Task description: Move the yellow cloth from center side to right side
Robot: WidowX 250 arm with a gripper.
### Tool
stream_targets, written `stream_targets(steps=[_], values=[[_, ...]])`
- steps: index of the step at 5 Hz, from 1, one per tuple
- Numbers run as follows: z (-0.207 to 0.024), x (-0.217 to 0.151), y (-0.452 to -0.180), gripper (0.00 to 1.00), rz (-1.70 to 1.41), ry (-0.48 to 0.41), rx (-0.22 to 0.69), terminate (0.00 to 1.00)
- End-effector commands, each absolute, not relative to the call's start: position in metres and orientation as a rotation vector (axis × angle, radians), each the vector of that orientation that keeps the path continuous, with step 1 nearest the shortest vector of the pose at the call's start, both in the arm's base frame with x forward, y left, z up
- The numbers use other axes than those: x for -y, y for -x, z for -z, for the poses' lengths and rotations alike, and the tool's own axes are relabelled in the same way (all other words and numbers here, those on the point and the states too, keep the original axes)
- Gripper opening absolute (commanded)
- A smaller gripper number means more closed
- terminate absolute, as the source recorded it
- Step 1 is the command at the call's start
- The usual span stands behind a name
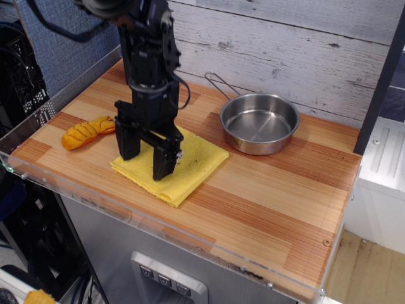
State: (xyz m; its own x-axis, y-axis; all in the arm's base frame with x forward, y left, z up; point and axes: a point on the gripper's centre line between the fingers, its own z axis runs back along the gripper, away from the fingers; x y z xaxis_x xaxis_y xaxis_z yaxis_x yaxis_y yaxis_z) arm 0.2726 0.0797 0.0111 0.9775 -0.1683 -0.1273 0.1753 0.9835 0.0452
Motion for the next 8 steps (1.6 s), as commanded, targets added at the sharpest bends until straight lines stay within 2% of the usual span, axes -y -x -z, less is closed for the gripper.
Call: stream_targets(steps=[1, 2, 3, 4, 6, 7, 8], values=[[-0.029, -0.082, -0.276, 1.0, 0.172, -0.049, 0.049, 0.0], [-0.018, -0.084, -0.259, 1.0, 0.191, -0.108, 0.093, 0.0], [-0.008, -0.093, -0.242, 1.0, 0.186, -0.117, 0.059, 0.0], [-0.001, -0.091, -0.24, 1.0, 0.173, -0.107, 0.01, 0.0], [0.044, -0.073, -0.244, 1.0, 0.168, -0.042, -0.197, 0.0], [0.045, -0.061, -0.243, 1.0, 0.208, -0.06, -0.182, 0.0], [0.032, -0.049, -0.238, 1.0, 0.234, -0.082, -0.146, 0.0]])
